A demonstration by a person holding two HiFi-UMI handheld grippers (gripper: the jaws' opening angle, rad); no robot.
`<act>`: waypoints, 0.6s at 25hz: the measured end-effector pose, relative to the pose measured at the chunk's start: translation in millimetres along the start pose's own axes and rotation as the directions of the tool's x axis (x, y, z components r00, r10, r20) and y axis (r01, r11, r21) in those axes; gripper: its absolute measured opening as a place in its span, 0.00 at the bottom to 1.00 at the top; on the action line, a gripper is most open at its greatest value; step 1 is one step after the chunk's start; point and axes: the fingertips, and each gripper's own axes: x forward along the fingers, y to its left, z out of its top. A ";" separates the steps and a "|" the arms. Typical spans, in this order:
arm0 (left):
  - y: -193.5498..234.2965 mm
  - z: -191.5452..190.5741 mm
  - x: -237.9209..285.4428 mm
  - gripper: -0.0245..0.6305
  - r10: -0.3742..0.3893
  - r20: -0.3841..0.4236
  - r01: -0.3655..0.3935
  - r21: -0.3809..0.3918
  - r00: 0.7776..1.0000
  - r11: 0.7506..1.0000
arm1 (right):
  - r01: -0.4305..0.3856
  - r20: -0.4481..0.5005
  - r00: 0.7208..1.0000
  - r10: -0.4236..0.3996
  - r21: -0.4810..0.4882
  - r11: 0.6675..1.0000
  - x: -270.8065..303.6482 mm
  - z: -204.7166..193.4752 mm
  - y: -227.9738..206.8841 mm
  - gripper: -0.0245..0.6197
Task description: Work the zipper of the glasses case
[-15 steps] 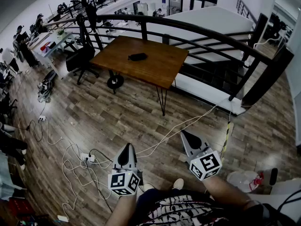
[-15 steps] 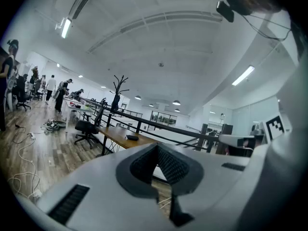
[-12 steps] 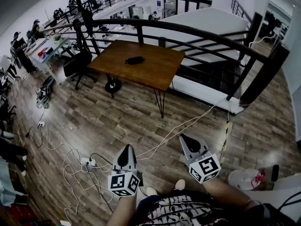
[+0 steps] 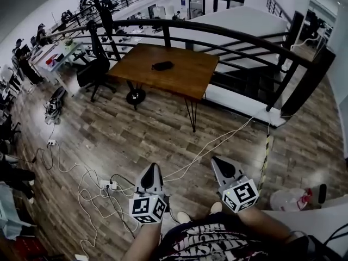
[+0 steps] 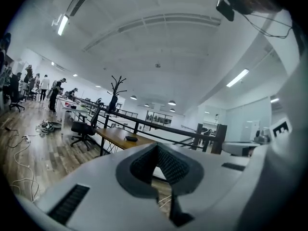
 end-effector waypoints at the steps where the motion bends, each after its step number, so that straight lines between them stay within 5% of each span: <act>1: 2.2 -1.2 -2.3 0.04 -0.004 0.000 0.004 -0.007 1.000 1.000 | -0.001 -0.004 1.000 0.001 0.009 1.000 0.1 -0.9 3.8 0.03; 15: 60.0 -19.9 -3.7 0.04 -0.003 -0.021 0.002 -0.038 1.000 0.999 | 0.027 -0.047 0.999 -0.026 0.007 1.000 22.2 -9.1 37.1 0.03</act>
